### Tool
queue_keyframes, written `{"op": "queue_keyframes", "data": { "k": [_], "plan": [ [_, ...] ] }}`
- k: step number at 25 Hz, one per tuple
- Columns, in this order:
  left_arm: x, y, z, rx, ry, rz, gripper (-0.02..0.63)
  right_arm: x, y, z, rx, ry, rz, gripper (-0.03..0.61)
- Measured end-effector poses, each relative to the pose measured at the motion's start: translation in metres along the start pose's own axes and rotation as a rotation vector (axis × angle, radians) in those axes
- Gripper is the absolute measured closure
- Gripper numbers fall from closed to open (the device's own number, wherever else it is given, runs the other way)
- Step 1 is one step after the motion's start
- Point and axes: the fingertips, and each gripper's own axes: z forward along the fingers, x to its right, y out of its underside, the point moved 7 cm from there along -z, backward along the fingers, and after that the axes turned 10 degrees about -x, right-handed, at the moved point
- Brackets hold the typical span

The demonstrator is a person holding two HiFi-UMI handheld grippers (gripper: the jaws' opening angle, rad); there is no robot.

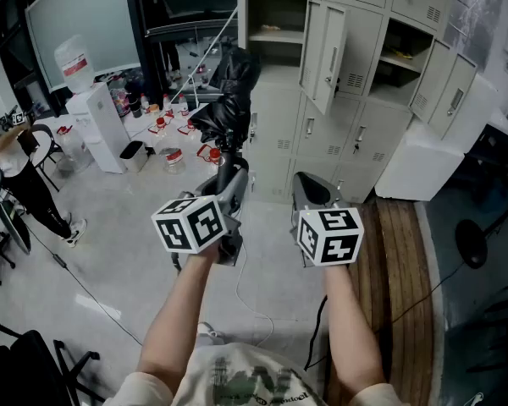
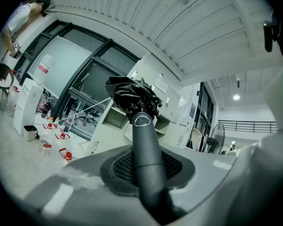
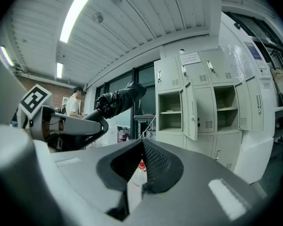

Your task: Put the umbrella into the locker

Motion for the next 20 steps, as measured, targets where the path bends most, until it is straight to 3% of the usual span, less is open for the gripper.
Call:
{"op": "queue_keyframes", "data": {
  "k": [11, 20],
  "plan": [
    [-0.011, -0.002, 0.017, -0.013, 0.021, -0.005, 0.528, 0.009, 0.007, 0.013, -0.029, 0.029, -0.002, 0.583],
    [-0.046, -0.022, 0.065, -0.034, 0.070, -0.010, 0.526, 0.028, -0.007, 0.056, -0.029, 0.068, 0.021, 0.583]
  ]
}}
